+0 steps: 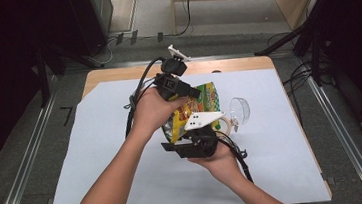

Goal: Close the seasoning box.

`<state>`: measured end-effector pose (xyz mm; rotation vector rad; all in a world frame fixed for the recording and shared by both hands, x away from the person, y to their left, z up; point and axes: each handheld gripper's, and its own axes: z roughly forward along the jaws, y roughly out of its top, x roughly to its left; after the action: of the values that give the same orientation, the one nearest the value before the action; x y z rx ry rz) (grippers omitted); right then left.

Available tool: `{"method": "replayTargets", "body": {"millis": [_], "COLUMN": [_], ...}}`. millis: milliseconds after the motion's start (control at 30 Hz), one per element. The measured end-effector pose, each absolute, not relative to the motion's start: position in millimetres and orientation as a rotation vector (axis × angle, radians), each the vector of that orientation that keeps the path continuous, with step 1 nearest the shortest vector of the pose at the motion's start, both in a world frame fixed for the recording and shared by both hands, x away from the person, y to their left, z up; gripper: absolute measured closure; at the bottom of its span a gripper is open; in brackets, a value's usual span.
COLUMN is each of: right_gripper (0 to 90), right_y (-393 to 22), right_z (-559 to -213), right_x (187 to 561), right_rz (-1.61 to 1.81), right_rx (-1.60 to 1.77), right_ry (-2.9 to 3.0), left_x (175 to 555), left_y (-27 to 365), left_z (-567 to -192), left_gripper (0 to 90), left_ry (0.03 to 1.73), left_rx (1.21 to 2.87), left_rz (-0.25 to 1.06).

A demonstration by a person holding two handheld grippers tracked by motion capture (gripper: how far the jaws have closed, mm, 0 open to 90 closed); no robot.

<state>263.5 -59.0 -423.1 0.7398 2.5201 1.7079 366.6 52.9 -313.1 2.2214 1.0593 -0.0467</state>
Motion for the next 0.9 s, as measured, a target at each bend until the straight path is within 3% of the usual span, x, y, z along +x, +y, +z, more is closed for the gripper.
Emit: {"method": "replayTargets", "body": {"millis": [900], "right_gripper": [64.2], "right_y": [-61.0], "right_z": [-424.0], "right_x": [265.1], "right_rz": [1.686], "right_rx": [0.746], "right_ry": [2.537], "left_x": [368.1], "left_y": [49.2], "left_z": [-317.0], "left_gripper": [83.0], "left_ry": [1.070], "left_rx": [2.214], "left_rz": [-0.057]}}
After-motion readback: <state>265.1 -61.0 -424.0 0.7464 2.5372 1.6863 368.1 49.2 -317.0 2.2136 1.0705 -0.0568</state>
